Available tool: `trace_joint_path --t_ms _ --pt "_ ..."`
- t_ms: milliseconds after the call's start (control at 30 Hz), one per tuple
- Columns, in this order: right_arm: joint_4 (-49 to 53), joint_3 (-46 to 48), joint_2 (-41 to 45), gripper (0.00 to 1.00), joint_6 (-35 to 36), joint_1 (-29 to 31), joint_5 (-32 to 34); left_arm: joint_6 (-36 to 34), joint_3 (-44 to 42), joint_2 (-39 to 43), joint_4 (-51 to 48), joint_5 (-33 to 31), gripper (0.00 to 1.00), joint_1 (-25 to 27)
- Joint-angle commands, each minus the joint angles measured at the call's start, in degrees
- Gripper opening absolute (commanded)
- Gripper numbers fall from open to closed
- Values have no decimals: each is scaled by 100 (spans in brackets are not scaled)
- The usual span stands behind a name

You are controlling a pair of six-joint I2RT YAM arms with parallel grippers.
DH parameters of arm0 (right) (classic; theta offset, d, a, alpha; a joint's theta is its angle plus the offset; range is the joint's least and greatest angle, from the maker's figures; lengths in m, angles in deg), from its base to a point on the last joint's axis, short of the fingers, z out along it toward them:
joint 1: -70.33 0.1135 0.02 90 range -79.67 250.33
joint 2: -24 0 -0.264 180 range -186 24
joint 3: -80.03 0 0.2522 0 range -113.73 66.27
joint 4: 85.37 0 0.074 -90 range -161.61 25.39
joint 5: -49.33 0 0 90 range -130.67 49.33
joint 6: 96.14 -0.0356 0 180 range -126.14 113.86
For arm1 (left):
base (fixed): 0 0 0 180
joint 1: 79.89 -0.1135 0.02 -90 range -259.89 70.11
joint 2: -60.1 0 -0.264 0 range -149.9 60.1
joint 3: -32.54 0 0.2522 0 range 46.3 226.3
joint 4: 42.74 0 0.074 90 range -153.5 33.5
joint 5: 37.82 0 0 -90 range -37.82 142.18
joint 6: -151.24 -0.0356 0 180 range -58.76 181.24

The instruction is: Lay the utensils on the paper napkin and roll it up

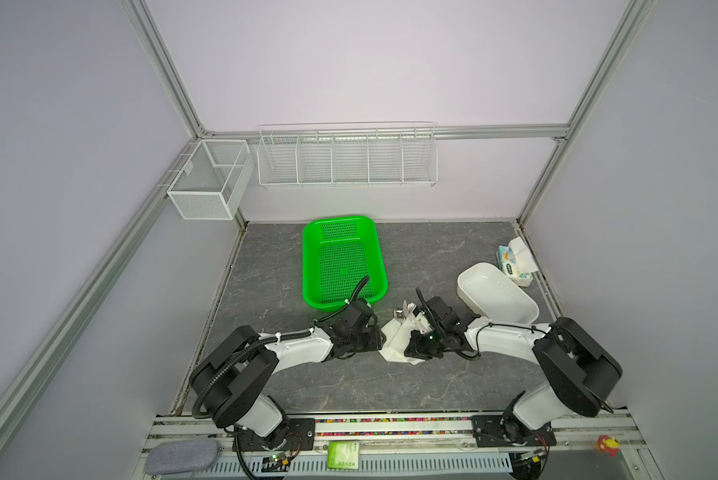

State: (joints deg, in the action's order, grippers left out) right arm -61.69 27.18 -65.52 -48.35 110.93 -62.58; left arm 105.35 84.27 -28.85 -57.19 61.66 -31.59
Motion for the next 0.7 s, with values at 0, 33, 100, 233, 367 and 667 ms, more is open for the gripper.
trace_joint_path --t_ms 0,33,100,233,367,667 --pt "292 177 -105 10 -111 40 245 107 44 -349 7 257 49 107" --pt "292 173 -102 10 -110 43 242 102 100 -415 65 348 49 139" --pt "303 170 -112 10 -105 40 247 136 165 -497 204 517 49 169" --pt "310 174 -95 10 -106 44 265 410 54 -451 740 834 49 171" --pt "319 173 -84 10 -117 42 275 749 -122 -296 1120 963 50 172" --pt "345 165 -29 10 -128 40 290 1662 -1045 -2 2116 577 57 136"
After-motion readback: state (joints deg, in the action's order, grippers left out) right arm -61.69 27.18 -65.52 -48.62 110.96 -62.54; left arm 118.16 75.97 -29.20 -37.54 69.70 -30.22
